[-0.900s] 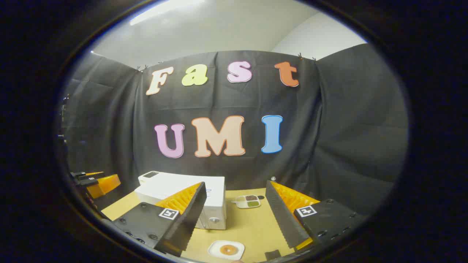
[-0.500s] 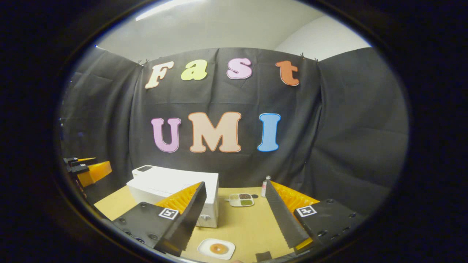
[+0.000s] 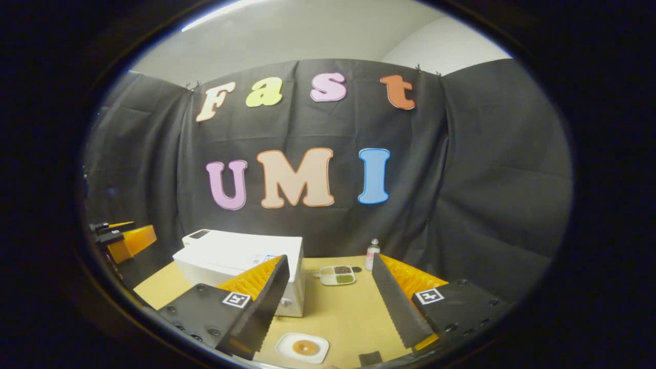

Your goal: Open the microwave oven with the left hand, put the food in, and close the microwave oven.

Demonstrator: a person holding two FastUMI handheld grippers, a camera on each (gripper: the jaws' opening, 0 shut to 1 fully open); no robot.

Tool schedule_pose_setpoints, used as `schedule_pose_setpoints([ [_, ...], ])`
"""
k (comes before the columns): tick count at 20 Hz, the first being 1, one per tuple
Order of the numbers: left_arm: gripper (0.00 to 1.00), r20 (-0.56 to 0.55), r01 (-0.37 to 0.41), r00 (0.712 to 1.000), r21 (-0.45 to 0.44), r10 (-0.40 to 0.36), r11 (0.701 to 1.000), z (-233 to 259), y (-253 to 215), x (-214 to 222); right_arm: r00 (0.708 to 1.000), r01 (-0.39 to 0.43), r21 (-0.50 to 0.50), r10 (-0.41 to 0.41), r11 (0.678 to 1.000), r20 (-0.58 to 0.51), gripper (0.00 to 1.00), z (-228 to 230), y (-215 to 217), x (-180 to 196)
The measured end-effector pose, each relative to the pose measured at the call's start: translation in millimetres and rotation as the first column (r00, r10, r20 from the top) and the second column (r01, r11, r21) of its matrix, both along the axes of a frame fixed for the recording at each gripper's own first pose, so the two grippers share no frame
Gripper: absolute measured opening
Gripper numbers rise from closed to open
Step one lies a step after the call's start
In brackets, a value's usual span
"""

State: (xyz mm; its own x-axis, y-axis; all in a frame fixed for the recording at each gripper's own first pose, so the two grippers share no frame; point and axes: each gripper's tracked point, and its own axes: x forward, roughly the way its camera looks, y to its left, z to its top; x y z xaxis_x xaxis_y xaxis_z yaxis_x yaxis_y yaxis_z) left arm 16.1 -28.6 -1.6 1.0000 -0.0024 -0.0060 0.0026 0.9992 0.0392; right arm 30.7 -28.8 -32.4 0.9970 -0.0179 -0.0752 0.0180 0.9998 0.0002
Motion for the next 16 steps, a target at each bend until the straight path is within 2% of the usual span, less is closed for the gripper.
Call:
schedule_pose_setpoints([
  [8, 0.96, -0.08, -0.014, 0.997, -0.006, 0.014, 1.0, -30, -3, 6, 0.998, 0.035, 0.039, -0.033, 0.999, -0.062, 0.93, -25, -20, 8],
  [13, 0.96, -0.177, 0.01, 0.984, -0.03, -0.015, 1.0, -73, -14, 13, 0.995, 0.07, 0.053, -0.065, 0.996, -0.081, 0.93, -36, -30, 7],
  [16, 0.96, -0.231, 0.05, 0.971, -0.058, -0.062, 0.997, -107, -27, 18, 0.994, 0.087, 0.052, -0.082, 0.995, -0.078, 0.93, -36, -33, 3],
])
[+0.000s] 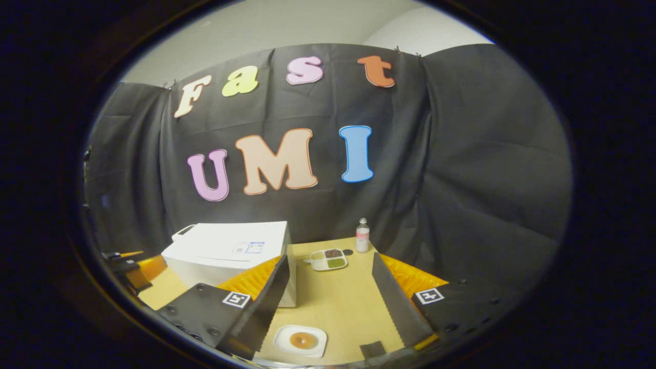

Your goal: Open the microwave oven with the left hand, put the food in, and close the microwave oven.

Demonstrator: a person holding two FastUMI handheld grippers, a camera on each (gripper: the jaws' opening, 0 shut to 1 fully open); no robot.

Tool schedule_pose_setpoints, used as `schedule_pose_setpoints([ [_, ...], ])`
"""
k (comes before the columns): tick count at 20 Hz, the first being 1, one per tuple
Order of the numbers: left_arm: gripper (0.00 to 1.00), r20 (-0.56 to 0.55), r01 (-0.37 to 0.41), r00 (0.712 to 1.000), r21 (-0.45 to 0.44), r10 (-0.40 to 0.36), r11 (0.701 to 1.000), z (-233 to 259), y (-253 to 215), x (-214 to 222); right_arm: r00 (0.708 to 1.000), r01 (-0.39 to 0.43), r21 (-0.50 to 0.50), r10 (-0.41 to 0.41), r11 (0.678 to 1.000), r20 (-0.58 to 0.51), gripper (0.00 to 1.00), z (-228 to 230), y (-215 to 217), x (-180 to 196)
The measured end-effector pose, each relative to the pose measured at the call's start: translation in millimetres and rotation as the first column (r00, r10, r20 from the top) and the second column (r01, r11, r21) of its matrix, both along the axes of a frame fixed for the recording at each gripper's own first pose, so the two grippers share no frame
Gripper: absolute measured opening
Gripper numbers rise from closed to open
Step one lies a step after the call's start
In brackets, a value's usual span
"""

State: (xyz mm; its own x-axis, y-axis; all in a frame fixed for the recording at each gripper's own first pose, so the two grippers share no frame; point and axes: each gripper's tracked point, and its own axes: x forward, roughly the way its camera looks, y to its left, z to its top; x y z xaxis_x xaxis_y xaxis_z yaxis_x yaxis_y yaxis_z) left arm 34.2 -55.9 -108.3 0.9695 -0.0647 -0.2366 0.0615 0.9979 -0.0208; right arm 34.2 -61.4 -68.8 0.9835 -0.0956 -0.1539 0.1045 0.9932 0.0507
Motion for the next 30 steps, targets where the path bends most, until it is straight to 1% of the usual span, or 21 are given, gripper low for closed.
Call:
schedule_pose_setpoints([
  [5, 0.97, -0.106, 0.062, 0.992, -0.06, -0.069, 0.996, -57, -25, 9, 0.999, 0.046, -0.001, -0.046, 0.999, -0.006, 0.93, -6, -9, -12],
  [6, 0.96, -0.125, 0.072, 0.989, -0.061, -0.079, 0.996, -68, -29, 13, 0.998, 0.057, 0.0, -0.057, 0.998, -0.008, 0.93, -7, -11, -14],
  [7, 1.0, -0.137, 0.083, 0.986, -0.054, -0.09, 0.995, -78, -32, 16, 0.998, 0.07, -0.001, -0.07, 0.998, -0.01, 0.93, -9, -13, -17],
  [8, 0.95, -0.148, 0.094, 0.984, -0.042, -0.1, 0.995, -87, -36, 20, 0.996, 0.083, -0.001, -0.083, 0.997, -0.013, 0.93, -10, -16, -19],
  [9, 0.95, -0.158, 0.103, 0.982, -0.028, -0.106, 0.994, -95, -38, 25, 0.995, 0.096, 0.002, -0.096, 0.995, -0.019, 0.93, -12, -19, -22],
  [12, 0.96, -0.215, 0.116, 0.97, 0.004, -0.113, 0.993, -131, -43, 38, 0.991, 0.132, 0.017, -0.132, 0.991, -0.031, 0.93, -16, -24, -28],
  [16, 0.96, -0.296, 0.131, 0.946, -0.026, -0.133, 0.991, -177, -50, 55, 0.982, 0.179, 0.026, -0.178, 0.983, -0.061, 0.93, -27, -31, -38],
  [18, 0.96, -0.317, 0.155, 0.936, -0.021, -0.153, 0.988, -193, -57, 64, 0.979, 0.193, 0.026, -0.191, 0.981, -0.071, 0.93, -31, -33, -41],
  [20, 0.96, -0.321, 0.168, 0.933, -0.004, -0.16, 0.986, -201, -61, 73, 0.975, 0.209, 0.014, -0.207, 0.978, -0.084, 0.93, -35, -36, -44],
  [25, 0.96, -0.353, 0.145, 0.925, -0.012, -0.14, 0.989, -221, -69, 95, 0.971, 0.215, 0.008, -0.213, 0.977, -0.11, 0.93, -42, -34, -48],
  [27, 0.94, -0.361, 0.142, 0.922, -0.014, -0.138, 0.99, -224, -70, 102, 0.97, 0.217, -0.003, -0.215, 0.976, -0.114, 0.93, -43, -36, -49],
  [28, 0.91, -0.358, 0.141, 0.924, -0.008, -0.134, 0.99, -225, -70, 105, 0.969, 0.218, -0.006, -0.217, 0.976, -0.118, 0.93, -44, -36, -49],
  [29, 0.84, -0.352, 0.142, 0.927, 0.003, -0.132, 0.99, -224, -68, 109, 0.968, 0.218, -0.009, -0.218, 0.976, -0.122, 0.93, -46, -37, -51],
  [30, 0.81, -0.347, 0.143, 0.929, 0.013, -0.13, 0.99, -224, -68, 112, 0.968, 0.219, -0.01, -0.219, 0.976, -0.125, 0.93, -46, -37, -52],
])
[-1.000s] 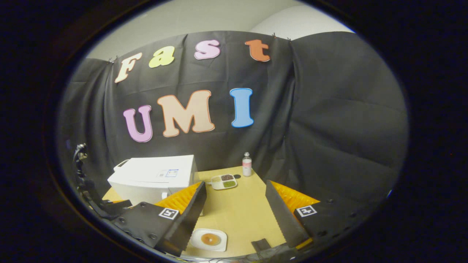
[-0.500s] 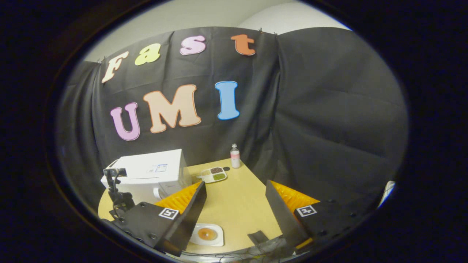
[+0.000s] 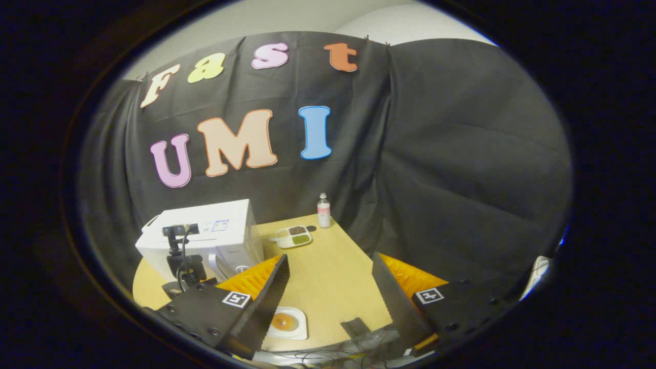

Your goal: Open the microwave oven with the left hand, put the food in, and close the microwave oven.

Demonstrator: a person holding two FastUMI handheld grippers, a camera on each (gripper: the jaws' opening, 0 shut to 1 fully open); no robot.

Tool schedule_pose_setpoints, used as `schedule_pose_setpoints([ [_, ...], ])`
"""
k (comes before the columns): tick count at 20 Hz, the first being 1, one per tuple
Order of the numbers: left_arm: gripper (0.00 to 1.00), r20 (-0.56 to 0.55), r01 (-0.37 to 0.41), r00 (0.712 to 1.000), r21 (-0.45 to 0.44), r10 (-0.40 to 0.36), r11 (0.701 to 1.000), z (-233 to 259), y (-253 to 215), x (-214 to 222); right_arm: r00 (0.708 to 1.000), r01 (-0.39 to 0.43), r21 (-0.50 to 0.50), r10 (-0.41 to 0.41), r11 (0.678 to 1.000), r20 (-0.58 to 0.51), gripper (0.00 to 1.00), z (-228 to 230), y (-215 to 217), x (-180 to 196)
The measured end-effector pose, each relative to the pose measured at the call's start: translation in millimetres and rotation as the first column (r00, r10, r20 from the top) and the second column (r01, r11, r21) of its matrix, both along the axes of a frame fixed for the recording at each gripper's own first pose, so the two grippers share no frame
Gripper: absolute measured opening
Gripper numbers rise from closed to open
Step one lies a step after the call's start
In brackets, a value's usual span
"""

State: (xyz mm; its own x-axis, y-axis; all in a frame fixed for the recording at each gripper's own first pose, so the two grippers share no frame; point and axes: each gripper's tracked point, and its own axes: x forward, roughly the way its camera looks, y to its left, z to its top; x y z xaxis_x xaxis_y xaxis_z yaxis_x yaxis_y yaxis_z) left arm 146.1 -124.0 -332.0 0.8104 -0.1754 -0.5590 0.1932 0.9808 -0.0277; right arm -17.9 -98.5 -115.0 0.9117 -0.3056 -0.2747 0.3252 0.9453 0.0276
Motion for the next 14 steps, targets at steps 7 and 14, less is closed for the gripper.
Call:
schedule_pose_setpoints([
  [7, 0.43, -0.015, -0.02, 1.0, -0.029, 0.02, 0.999, -5, -9, 5, 1.0, -0.007, 0.004, 0.007, 1.0, 0.001, 0.93, -4, -3, 4],
  [14, 0.18, -0.013, -0.026, 1.0, 0.026, 0.027, 0.999, -5, -9, 4, 0.999, -0.034, 0.021, 0.034, 0.999, -0.021, 0.93, -15, 0, 7],
])
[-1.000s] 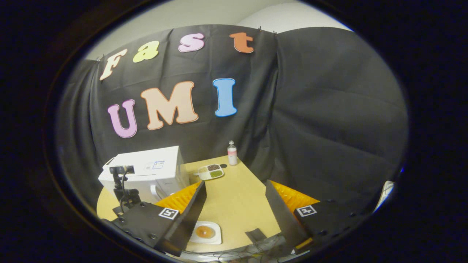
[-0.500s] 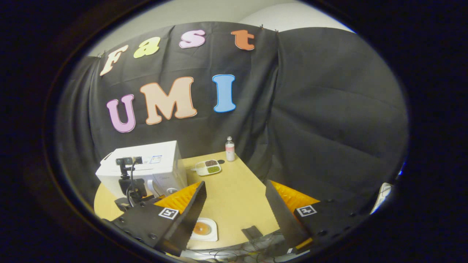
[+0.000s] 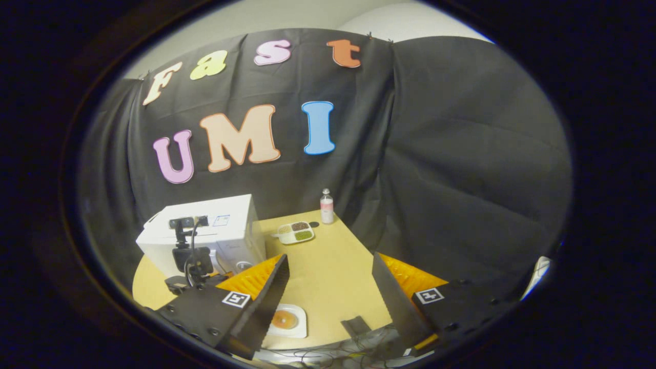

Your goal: Open the microwave oven with the left hand, put the food in, and close the microwave oven.

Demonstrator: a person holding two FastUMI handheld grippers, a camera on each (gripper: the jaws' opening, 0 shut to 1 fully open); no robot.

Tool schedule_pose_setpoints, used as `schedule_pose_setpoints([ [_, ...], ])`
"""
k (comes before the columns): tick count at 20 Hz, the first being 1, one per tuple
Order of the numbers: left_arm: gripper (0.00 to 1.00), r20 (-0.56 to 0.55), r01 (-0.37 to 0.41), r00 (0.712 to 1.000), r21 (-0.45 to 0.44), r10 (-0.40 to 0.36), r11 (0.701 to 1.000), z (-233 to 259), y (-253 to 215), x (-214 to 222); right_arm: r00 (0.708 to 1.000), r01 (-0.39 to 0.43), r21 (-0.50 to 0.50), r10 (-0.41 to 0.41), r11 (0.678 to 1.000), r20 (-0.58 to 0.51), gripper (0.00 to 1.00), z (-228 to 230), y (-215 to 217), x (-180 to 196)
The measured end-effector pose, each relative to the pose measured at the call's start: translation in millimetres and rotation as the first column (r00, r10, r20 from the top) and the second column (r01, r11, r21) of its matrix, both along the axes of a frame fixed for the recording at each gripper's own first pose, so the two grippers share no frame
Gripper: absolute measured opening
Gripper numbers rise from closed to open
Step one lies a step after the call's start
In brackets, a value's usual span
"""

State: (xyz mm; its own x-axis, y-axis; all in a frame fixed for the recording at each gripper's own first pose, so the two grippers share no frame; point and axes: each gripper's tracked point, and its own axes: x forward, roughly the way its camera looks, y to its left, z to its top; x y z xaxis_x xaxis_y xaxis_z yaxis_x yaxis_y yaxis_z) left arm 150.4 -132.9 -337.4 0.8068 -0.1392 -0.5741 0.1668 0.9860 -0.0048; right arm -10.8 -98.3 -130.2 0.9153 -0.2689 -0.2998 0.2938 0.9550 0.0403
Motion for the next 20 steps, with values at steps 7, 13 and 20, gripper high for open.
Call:
schedule_pose_setpoints([
  [7, 0.06, -0.006, -0.031, 1.0, 0.003, 0.031, 1.0, 2, 1, -1, 0.998, -0.056, 0.026, 0.057, 0.998, -0.013, 0.93, -9, 11, 11],
  [13, 0.03, -0.015, -0.082, 0.997, -0.006, 0.082, 0.997, 2, 1, -2, 0.991, -0.128, 0.016, 0.129, 0.992, -0.038, 1.0, -20, 32, 19],
  [20, 0.02, -0.034, -0.039, 0.999, -0.007, 0.039, 0.999, 2, 25, -93, 0.97, -0.235, 0.029, 0.236, 0.972, -0.061, 1.0, -31, 65, 32],
])
